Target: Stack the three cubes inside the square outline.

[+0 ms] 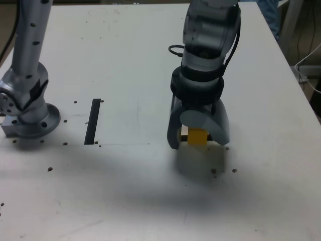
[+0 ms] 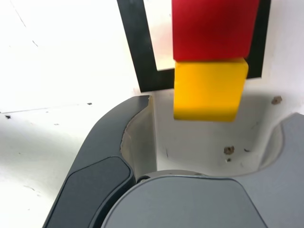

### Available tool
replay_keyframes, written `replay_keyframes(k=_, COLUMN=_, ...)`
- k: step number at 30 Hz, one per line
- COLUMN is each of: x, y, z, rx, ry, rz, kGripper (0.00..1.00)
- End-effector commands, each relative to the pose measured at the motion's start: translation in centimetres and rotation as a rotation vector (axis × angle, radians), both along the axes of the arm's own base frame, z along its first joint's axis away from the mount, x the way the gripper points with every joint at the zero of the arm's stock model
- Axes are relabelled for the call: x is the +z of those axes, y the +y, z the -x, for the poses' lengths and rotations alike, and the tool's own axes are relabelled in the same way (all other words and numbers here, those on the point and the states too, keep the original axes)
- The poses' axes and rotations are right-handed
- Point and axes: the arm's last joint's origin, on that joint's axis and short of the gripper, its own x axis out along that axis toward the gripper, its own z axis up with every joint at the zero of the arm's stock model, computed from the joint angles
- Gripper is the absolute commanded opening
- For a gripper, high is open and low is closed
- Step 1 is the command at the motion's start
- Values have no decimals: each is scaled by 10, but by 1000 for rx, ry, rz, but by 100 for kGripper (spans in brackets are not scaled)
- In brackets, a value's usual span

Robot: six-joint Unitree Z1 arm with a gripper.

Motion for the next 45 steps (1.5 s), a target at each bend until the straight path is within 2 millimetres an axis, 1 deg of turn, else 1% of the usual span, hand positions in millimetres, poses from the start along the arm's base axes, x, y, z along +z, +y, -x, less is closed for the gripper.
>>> replay_keyframes(k=1, x=-3, y=2, z=0, rx=4, ry=9, rz=-5, kGripper=71)
replay_keyframes(k=5, x=-5, y=4, z=-1, rx=7, ry=14, rz=-9, kGripper=63)
replay_keyframes(k=11, x=-7, y=4, z=-4, rx=-21, ry=-3, rz=-2, kGripper=59)
replay_keyframes(k=16, x=-8, y=4, z=-5, rx=-33, ry=-6, rz=0, kGripper=51)
replay_keyframes(k=20, x=-10, y=7, z=-5, rx=-31, ry=0, rz=1, kGripper=47)
replay_keyframes(k=26, x=-11, y=9, z=-6, rx=-28, ry=5, rz=0, kGripper=33)
replay_keyframes(k=28, x=-10, y=10, z=-5, rx=-27, ry=2, rz=1, kGripper=31)
replay_keyframes(k=33, x=1, y=10, z=-1, rx=-26, ry=-16, rz=10, kGripper=29)
replay_keyframes(k=42, x=39, y=15, z=21, rx=-26, ry=-39, rz=14, kGripper=29)
replay_keyframes(k=45, x=50, y=16, z=25, rx=-26, ry=-56, rz=11, kGripper=29)
